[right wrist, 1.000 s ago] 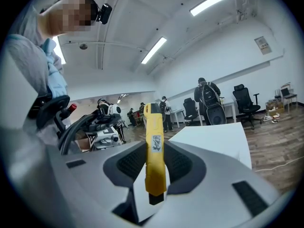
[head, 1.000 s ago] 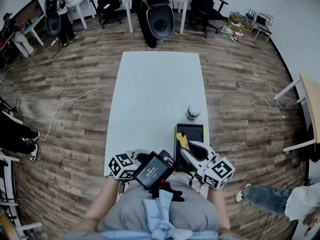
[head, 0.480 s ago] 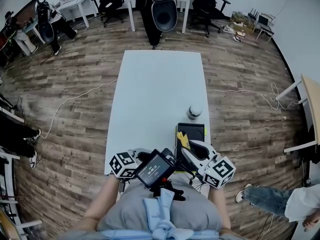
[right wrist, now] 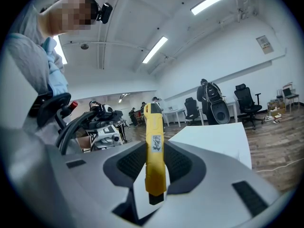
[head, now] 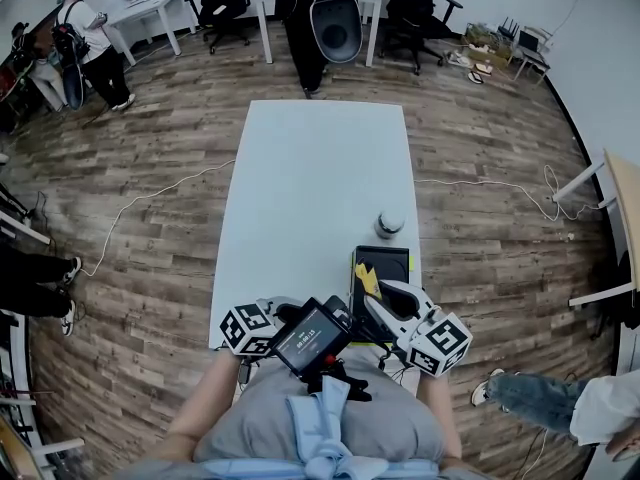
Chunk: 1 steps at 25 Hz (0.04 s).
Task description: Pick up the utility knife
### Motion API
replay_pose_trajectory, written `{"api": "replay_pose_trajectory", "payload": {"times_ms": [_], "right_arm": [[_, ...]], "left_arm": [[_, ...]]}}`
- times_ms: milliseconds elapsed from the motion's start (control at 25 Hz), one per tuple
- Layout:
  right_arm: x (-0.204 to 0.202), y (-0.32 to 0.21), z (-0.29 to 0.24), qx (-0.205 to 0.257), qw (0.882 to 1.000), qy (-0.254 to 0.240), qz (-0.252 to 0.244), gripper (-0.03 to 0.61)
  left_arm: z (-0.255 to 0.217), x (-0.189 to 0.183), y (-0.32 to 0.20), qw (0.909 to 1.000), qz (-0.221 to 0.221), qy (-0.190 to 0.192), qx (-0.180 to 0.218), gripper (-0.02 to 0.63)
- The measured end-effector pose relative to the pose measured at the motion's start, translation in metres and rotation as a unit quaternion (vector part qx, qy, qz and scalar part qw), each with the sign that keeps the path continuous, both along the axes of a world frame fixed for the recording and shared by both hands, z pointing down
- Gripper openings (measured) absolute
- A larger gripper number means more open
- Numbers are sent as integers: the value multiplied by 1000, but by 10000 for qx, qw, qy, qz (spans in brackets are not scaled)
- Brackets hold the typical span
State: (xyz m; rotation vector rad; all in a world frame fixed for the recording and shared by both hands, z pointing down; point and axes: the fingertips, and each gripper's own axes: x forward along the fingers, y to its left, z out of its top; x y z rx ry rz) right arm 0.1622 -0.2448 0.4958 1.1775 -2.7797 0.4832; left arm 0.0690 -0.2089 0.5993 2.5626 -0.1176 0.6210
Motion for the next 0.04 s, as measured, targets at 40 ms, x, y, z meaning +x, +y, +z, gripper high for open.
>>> {"api": "replay_pose_trajectory", "payload": {"times_ms": [40], "right_arm": [[0, 0, 0, -3, 10000, -1, 4, 126]], "left_arm": [[0, 0, 0, 10000, 4, -1, 0, 32]]}}
